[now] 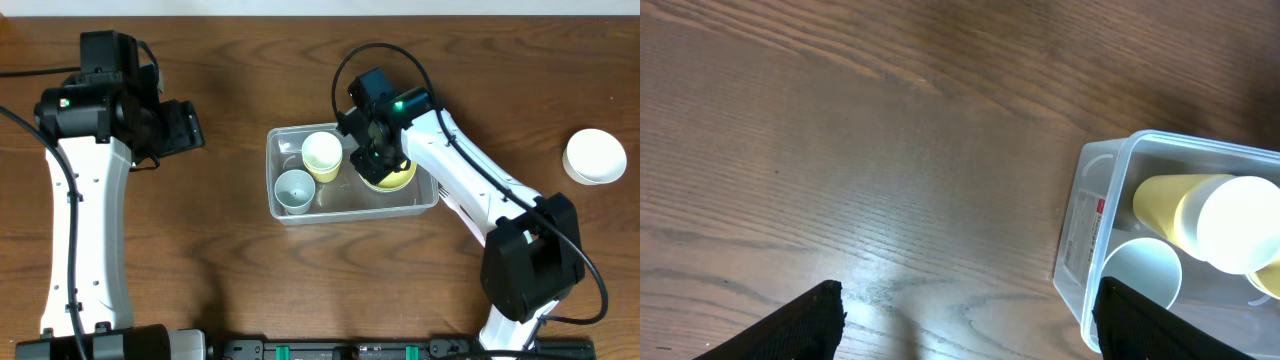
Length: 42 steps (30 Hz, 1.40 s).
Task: Pack container
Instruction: 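Stack the yellow bowl onto the white bowl in the container, then move the right gripper to the cream bowl and grasp it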
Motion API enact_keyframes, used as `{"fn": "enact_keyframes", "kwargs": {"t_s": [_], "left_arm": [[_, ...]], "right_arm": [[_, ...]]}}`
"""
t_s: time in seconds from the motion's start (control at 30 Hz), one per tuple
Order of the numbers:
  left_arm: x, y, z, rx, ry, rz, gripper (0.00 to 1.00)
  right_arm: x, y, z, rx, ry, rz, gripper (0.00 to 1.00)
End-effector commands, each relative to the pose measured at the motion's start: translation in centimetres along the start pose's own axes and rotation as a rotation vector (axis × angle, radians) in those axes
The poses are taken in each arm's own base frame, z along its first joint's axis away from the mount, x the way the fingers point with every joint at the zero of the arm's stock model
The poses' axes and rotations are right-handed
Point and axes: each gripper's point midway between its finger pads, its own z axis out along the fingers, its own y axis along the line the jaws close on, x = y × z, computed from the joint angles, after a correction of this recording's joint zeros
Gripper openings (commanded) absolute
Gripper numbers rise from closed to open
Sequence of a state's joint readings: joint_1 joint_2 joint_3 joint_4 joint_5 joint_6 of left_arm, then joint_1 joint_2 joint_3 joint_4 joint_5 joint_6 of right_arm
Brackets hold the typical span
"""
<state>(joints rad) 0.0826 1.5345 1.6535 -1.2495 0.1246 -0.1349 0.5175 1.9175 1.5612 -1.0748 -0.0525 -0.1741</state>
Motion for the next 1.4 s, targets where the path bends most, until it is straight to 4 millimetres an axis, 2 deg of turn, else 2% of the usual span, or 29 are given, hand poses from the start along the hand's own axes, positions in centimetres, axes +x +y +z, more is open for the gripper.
{"fn": "enact_keyframes", "kwargs": {"t_s": [0.0,0.1,0.2,0.23,0.27,0.3,0.37,0.4,0.5,0.57,0.63,0.73,0.83,1.03,1.2,1.37], "left_arm": [[0.3,0.2,0.3,-0.005,0.013,-0.013,0.80],[0.3,0.2,0.3,-0.005,0.014,-0.013,0.80],[0.3,0.2,0.3,-0.005,0.014,-0.013,0.80],[0.3,0.2,0.3,-0.005,0.014,-0.013,0.80],[0.3,0.2,0.3,-0.005,0.014,-0.013,0.80],[0.3,0.2,0.3,-0.005,0.014,-0.013,0.80],[0.3,0.2,0.3,-0.005,0.014,-0.013,0.80],[0.3,0.2,0.3,-0.005,0.014,-0.013,0.80],[0.3,0.2,0.3,-0.005,0.014,-0.013,0.80],[0.3,0.2,0.3,-0.005,0.013,-0.013,0.80],[0.3,0.2,0.3,-0.005,0.013,-0.013,0.80],[0.3,0.2,0.3,-0.005,0.013,-0.013,0.80],[0.3,0.2,0.3,-0.005,0.014,-0.013,0.80],[0.3,0.2,0.3,-0.005,0.014,-0.013,0.80],[0.3,0.2,0.3,-0.005,0.014,-0.013,0.80],[0.3,0.2,0.3,-0.005,0.014,-0.013,0.80]], "right_arm": [[-0.9,-0.2,-1.9,0.015,-0.049,-0.004,0.36],[-2.1,-2.9,-5.9,0.098,-0.145,0.118,0.38],[-2.1,-7.3,-11.5,0.201,-0.276,0.306,0.42],[-1.5,-9.3,-13.6,0.233,-0.324,0.389,0.54],[-0.8,-10.9,-15.0,0.253,-0.356,0.448,0.65],[0.0,-12.4,-16.3,0.269,-0.384,0.505,0.70],[2.6,-16.1,-18.3,0.312,-0.423,0.635,0.75],[4.3,-18.3,-19.0,0.337,-0.430,0.707,0.78],[8.8,-23.1,-19.5,0.379,-0.414,0.867,0.87],[12.0,-26.2,-19.1,0.405,-0.383,0.971,0.88],[14.3,-28.3,-18.1,0.397,-0.353,1.047,0.88],[16.4,-30.3,-15.7,0.343,-0.307,1.123,0.88],[18.4,-32.0,-12.3,0.314,-0.218,1.176,0.87],[20.2,-33.7,-6.5,0.258,-0.099,1.220,0.87],[21.2,-34.0,-1.8,0.205,-0.002,1.228,0.86],[21.7,-33.9,1.4,0.167,0.059,1.234,0.82]]}}
